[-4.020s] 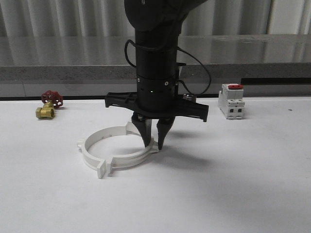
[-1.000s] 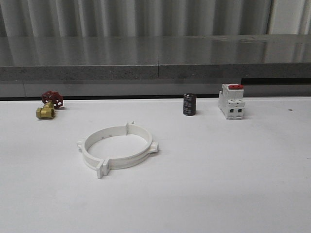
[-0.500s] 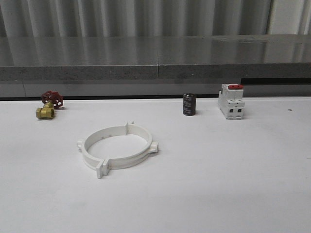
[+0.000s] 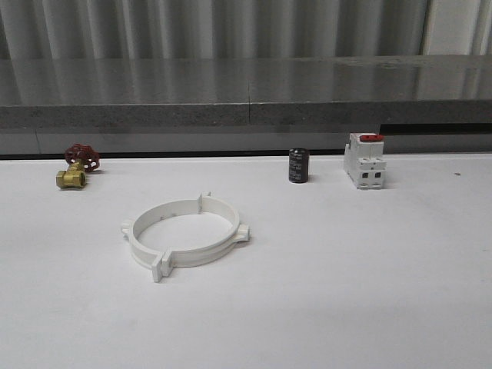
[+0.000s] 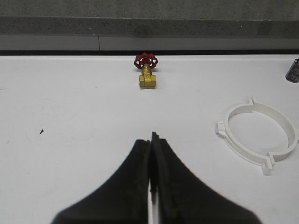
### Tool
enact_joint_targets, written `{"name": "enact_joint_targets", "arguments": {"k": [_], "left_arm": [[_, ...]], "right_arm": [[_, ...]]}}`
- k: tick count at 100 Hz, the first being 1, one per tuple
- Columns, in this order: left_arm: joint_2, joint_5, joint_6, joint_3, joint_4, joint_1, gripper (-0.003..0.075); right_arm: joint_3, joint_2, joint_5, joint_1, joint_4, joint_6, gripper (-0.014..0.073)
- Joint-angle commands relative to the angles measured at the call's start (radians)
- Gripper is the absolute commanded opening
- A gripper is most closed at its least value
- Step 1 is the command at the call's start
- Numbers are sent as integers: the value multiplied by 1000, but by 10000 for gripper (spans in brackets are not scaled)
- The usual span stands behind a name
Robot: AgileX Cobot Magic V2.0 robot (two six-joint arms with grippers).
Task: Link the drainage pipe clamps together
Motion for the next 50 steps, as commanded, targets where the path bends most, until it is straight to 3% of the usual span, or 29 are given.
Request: {"name": "enact_joint_targets", "arguments": {"k": [1,25,50], "left_arm": [[7,-82,-2,-27,-9,3,-20],[7,-82,-2,-27,-9,3,-20],[7,-82,-2,-27,-9,3,-20]], "right_arm": [[6,-3,-153,-45,28,-91,-67],[98,-14,-300,-138,309,-407,-67],[251,-15,-530,-247,448,-431,-67]]}}
